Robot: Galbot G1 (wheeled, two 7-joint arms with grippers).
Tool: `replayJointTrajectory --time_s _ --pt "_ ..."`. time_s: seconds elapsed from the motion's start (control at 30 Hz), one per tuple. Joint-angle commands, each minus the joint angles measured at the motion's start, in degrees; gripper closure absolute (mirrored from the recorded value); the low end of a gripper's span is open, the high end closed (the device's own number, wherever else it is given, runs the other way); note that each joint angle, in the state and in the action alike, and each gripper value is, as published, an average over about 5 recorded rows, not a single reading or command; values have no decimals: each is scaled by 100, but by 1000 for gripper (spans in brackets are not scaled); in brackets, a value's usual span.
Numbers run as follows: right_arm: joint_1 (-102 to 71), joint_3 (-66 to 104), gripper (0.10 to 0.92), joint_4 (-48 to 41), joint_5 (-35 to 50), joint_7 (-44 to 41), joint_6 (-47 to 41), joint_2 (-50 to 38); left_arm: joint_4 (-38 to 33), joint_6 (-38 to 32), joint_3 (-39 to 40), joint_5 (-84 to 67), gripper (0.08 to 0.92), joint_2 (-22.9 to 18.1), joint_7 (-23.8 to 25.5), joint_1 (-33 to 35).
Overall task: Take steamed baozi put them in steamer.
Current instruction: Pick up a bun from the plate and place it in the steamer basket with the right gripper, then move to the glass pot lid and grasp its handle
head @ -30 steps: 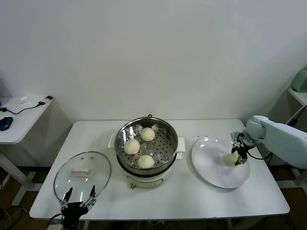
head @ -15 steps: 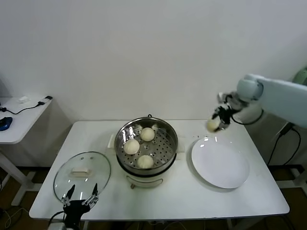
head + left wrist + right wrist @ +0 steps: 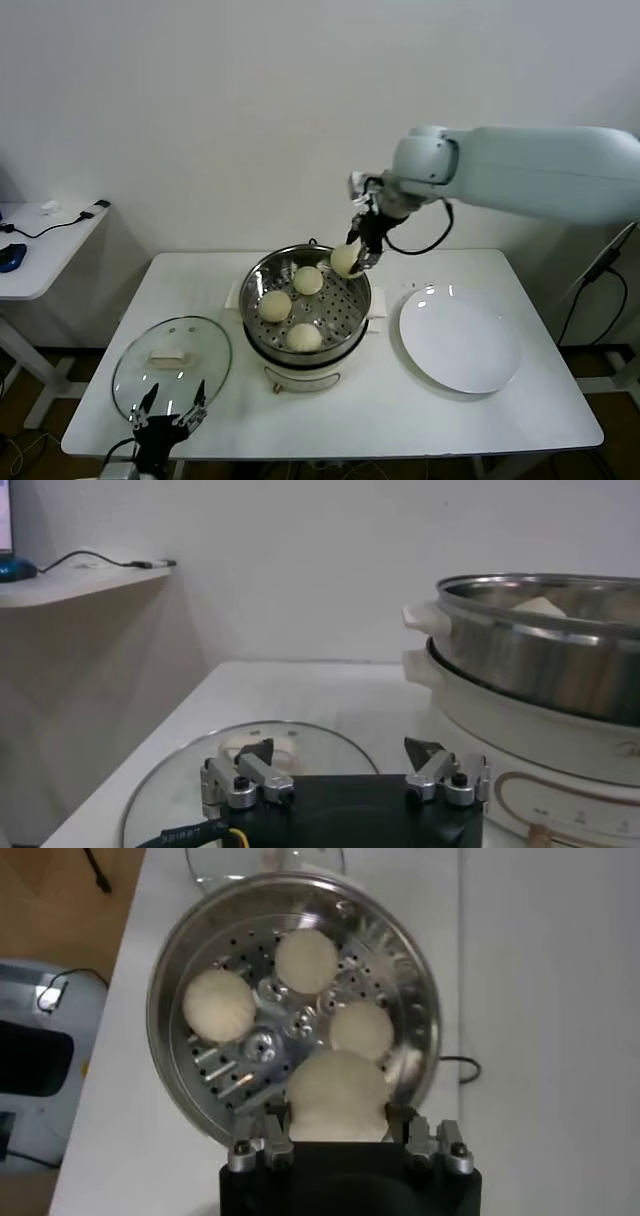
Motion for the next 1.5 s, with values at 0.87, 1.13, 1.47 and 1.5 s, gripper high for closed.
replayJointTrajectory --time_s 0.87,1.13,1.47,1.5 --pt "-1036 118 266 -297 -313 -56 391 339 -10 10 3 -22 177 -48 -1 -36" --pt "-884 1398 203 -406 131 517 799 -607 -87 41 -13 -72 177 -31 9 9" --pt "-3665 5096 203 -206 -244 3788 1177 -2446 -215 -269 -5 -232 177 21 78 29" --pt "-4053 5494 203 -114 -290 3990 1222 -2617 -208 -328 4 -236 177 23 77 2"
